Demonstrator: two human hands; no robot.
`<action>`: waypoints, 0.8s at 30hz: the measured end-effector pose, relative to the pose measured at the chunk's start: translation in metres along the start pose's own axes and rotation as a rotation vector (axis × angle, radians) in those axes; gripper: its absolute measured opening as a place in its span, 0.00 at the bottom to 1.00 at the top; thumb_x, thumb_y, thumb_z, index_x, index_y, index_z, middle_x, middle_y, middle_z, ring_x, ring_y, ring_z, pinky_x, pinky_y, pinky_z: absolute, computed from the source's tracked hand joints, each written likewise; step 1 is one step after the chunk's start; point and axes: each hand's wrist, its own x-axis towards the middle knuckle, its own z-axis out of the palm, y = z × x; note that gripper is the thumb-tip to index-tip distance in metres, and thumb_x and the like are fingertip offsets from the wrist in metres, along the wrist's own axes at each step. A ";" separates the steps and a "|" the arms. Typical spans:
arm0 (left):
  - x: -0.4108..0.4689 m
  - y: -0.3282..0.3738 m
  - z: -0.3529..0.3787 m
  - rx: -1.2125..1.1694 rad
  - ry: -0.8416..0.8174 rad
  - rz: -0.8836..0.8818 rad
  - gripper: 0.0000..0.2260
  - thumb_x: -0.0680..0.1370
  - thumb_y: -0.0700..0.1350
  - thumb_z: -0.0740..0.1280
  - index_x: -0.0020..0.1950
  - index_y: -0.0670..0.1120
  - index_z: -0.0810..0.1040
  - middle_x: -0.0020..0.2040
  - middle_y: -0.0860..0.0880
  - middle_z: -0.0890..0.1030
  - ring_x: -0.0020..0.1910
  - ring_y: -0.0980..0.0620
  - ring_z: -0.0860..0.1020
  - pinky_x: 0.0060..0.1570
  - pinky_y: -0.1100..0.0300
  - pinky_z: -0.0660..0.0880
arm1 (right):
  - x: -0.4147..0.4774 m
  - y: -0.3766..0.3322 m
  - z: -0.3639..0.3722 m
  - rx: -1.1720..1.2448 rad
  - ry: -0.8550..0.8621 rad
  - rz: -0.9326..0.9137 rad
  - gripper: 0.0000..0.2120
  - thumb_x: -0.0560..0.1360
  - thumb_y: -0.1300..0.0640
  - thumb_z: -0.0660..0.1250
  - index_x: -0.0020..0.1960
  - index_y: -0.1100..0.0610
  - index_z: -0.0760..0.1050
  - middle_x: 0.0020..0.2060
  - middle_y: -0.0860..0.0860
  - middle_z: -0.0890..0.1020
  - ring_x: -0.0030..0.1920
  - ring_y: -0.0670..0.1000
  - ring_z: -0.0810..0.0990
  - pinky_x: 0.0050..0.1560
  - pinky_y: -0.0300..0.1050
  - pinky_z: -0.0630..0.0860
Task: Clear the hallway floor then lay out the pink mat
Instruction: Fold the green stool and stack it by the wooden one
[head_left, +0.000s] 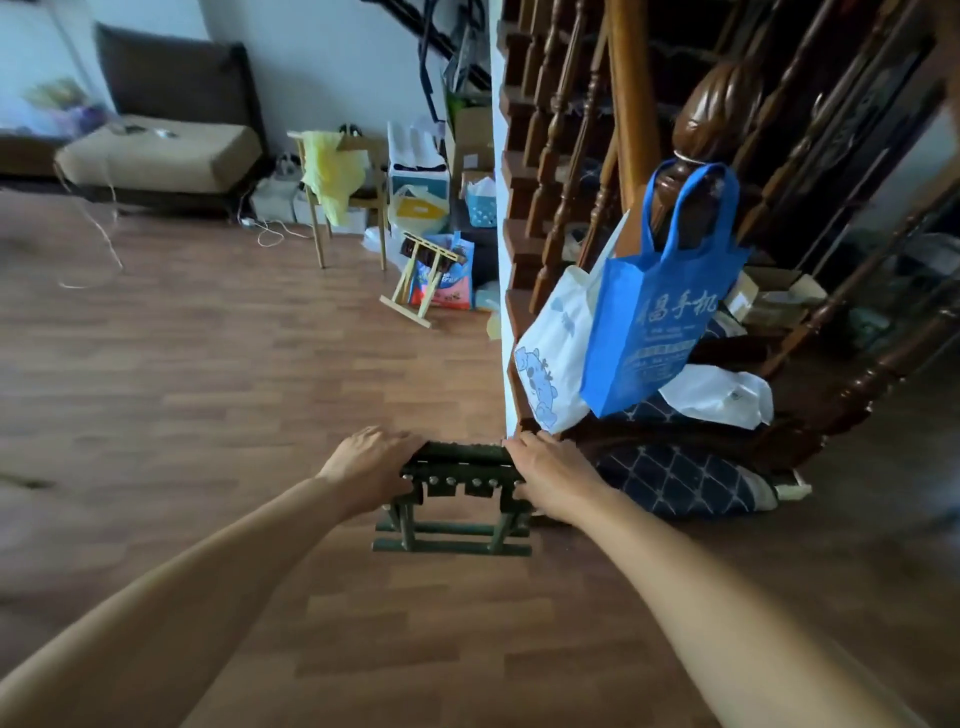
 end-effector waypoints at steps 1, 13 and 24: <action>0.009 -0.014 -0.003 -0.008 0.009 -0.012 0.19 0.70 0.47 0.68 0.60 0.54 0.72 0.54 0.53 0.79 0.53 0.48 0.76 0.41 0.58 0.68 | 0.020 -0.001 -0.002 0.002 0.005 -0.017 0.21 0.72 0.57 0.70 0.62 0.54 0.67 0.55 0.51 0.75 0.55 0.54 0.73 0.47 0.50 0.69; 0.100 -0.171 -0.043 -0.055 0.045 -0.056 0.17 0.71 0.44 0.69 0.59 0.51 0.72 0.54 0.52 0.78 0.54 0.46 0.75 0.43 0.56 0.67 | 0.208 -0.037 -0.019 0.023 -0.007 -0.026 0.20 0.72 0.57 0.69 0.61 0.53 0.67 0.57 0.51 0.75 0.59 0.55 0.72 0.54 0.52 0.70; 0.187 -0.331 -0.095 -0.041 0.059 -0.006 0.19 0.70 0.44 0.69 0.60 0.52 0.72 0.54 0.51 0.79 0.55 0.45 0.75 0.46 0.55 0.68 | 0.379 -0.089 -0.052 -0.008 -0.048 0.061 0.18 0.72 0.54 0.70 0.58 0.55 0.68 0.57 0.54 0.74 0.60 0.56 0.71 0.55 0.54 0.70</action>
